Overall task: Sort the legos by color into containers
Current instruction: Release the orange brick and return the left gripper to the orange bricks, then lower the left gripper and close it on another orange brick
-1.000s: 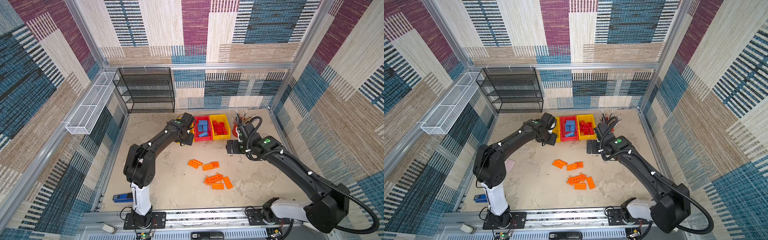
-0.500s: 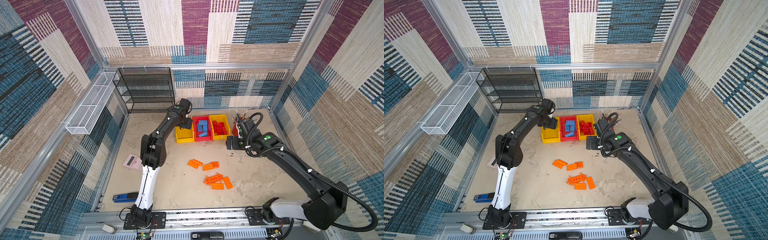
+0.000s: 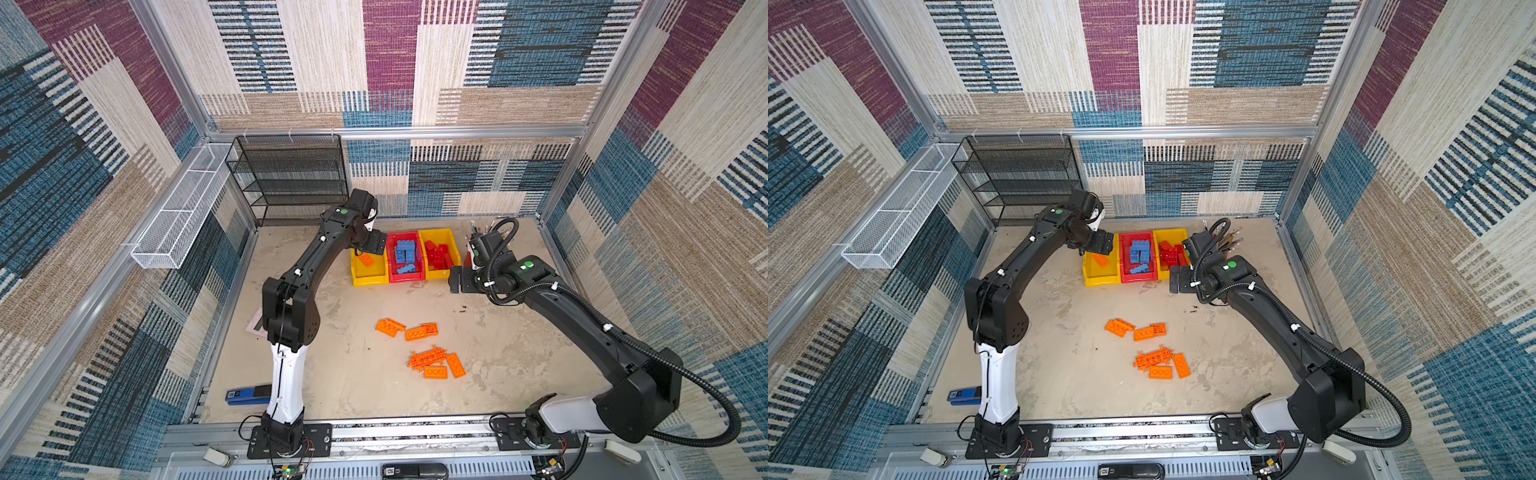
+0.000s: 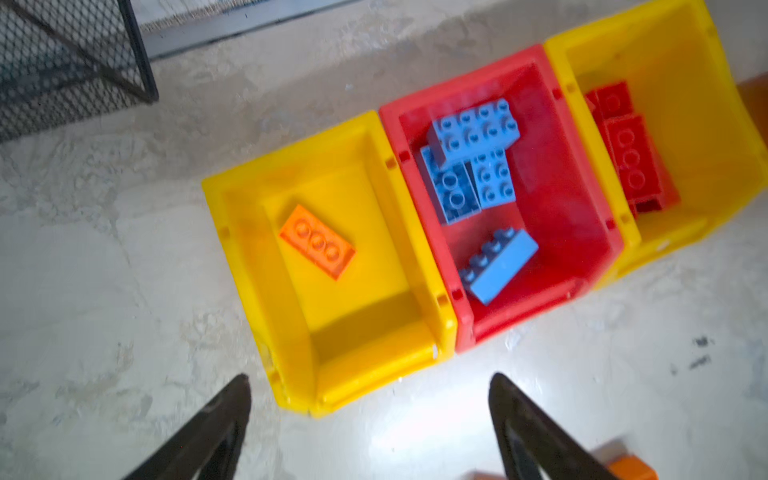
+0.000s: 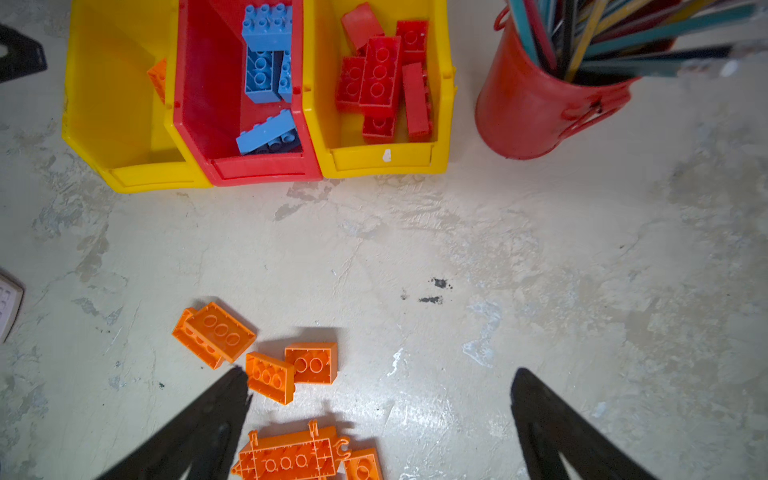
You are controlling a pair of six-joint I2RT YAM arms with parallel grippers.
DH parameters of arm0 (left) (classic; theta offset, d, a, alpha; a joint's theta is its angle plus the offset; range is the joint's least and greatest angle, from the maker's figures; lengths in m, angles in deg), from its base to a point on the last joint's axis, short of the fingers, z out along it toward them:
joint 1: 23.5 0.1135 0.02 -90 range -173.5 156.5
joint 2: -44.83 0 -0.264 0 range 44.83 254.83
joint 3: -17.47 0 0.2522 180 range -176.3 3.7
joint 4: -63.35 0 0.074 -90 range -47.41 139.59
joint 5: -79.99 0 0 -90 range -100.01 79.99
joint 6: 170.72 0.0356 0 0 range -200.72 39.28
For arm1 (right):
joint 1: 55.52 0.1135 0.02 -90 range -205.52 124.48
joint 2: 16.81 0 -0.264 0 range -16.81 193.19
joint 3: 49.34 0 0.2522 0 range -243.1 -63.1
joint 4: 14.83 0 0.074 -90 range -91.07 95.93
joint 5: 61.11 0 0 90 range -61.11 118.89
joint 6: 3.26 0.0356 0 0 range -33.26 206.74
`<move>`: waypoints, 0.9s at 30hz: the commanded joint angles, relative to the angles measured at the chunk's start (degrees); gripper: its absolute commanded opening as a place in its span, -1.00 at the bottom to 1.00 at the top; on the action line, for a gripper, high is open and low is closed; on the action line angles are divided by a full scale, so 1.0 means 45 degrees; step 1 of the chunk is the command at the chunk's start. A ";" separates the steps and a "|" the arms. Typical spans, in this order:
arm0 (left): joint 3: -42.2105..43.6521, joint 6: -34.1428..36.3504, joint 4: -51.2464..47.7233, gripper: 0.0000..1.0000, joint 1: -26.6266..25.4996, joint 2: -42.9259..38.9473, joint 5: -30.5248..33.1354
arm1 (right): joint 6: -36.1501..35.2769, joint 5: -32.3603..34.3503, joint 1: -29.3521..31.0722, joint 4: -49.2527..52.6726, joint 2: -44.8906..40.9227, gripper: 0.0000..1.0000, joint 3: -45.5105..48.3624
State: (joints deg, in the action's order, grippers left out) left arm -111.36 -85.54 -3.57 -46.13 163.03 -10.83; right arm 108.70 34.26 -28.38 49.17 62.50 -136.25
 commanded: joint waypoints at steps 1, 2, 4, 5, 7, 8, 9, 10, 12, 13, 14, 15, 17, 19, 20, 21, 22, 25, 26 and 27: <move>0.2396 0.0447 0.0699 0.81 -0.0372 -0.1456 -0.0584 | 0.0019 -0.0755 0.0021 -0.0324 -0.0333 0.99 0.0332; 0.3152 0.0372 0.0894 0.81 -0.0517 -0.1959 -0.0522 | 0.0092 -0.0809 0.0025 -0.0305 -0.0423 0.99 0.0465; 0.4915 0.0165 0.1285 0.81 -0.0849 -0.3005 -0.0712 | 0.0051 -0.0968 0.0025 -0.0267 -0.0664 0.99 0.0746; 0.5759 0.0001 0.1511 0.81 -0.1054 -0.3501 -0.0760 | 0.0074 -0.1020 0.0025 -0.0217 -0.0791 0.99 0.0865; 0.7400 -0.0316 0.2039 0.81 -0.1597 -0.4526 -0.0767 | 0.0141 -0.1094 0.0025 -0.0168 -0.1173 0.99 0.1194; 0.8107 -0.0472 0.2292 0.82 -0.1902 -0.4962 -0.0723 | 0.0193 -0.1165 0.0025 -0.0187 -0.1385 0.99 0.1417; 0.8795 -0.0694 0.2497 0.82 -0.2256 -0.5355 -0.0610 | 0.0277 -0.1219 0.0025 -0.0216 -0.1646 0.99 0.1653; 0.9262 -0.0953 0.2624 0.82 -0.2538 -0.5621 -0.0589 | 0.0368 -0.1275 0.0025 -0.0261 -0.1886 0.99 0.1877; 1.0006 -0.1509 0.2816 0.83 -0.3048 -0.5900 -0.0620 | 0.0545 -0.1527 0.0025 -0.0380 -0.2388 0.99 0.2315; 1.0270 -0.1779 0.2920 0.83 -0.3302 -0.5949 -0.0547 | 0.0625 -0.1647 0.0029 -0.0412 -0.2565 0.99 0.2452; 1.0484 -0.1975 0.3036 0.84 -0.3516 -0.5957 -0.0528 | 0.0696 -0.1762 0.0025 -0.0422 -0.2707 0.99 0.2557; 1.0639 -0.2142 0.3122 0.85 -0.3739 -0.5938 -0.0474 | 0.0771 -0.1869 0.0025 -0.0426 -0.2832 0.99 0.2664; 1.0707 -0.2464 0.3166 0.88 -0.4016 -0.5796 -0.0299 | 0.0816 -0.1954 0.0024 -0.0374 -0.2976 0.99 0.2682; 1.0554 -0.2724 0.3125 0.90 -0.4146 -0.5561 -0.0164 | 0.0842 -0.1898 0.0024 -0.0216 -0.3107 0.99 0.2608; 1.0440 -0.2803 0.3039 0.91 -0.4168 -0.5428 -0.0100 | 0.0856 -0.1818 0.0025 -0.0121 -0.3186 0.99 0.2581; 1.0292 -0.2854 0.2972 0.91 -0.4189 -0.5269 -0.0019 | 0.0856 -0.1745 0.0025 -0.0054 -0.3326 0.99 0.2540; 1.0143 -0.2874 0.2920 0.91 -0.4207 -0.5095 0.0032 | 0.0862 -0.1649 0.0025 0.0017 -0.3445 0.99 0.2539; 0.9693 -0.2840 0.2820 0.91 -0.4228 -0.4495 -0.0057 | 0.0898 -0.1415 0.0025 0.0171 -0.3755 0.99 0.2541; 0.9535 -0.2801 0.2786 0.91 -0.4256 -0.4295 -0.0077 | 0.0902 -0.1373 0.0024 0.0217 -0.3819 0.99 0.2546; 0.9378 -0.2770 0.2773 0.91 -0.4266 -0.4080 -0.0076 | 0.0937 -0.1332 0.0025 0.0261 -0.3899 0.99 0.2579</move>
State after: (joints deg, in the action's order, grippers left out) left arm -67.63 -97.13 9.04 -65.08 143.07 -11.64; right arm 112.17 26.69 -28.36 49.72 45.71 -124.49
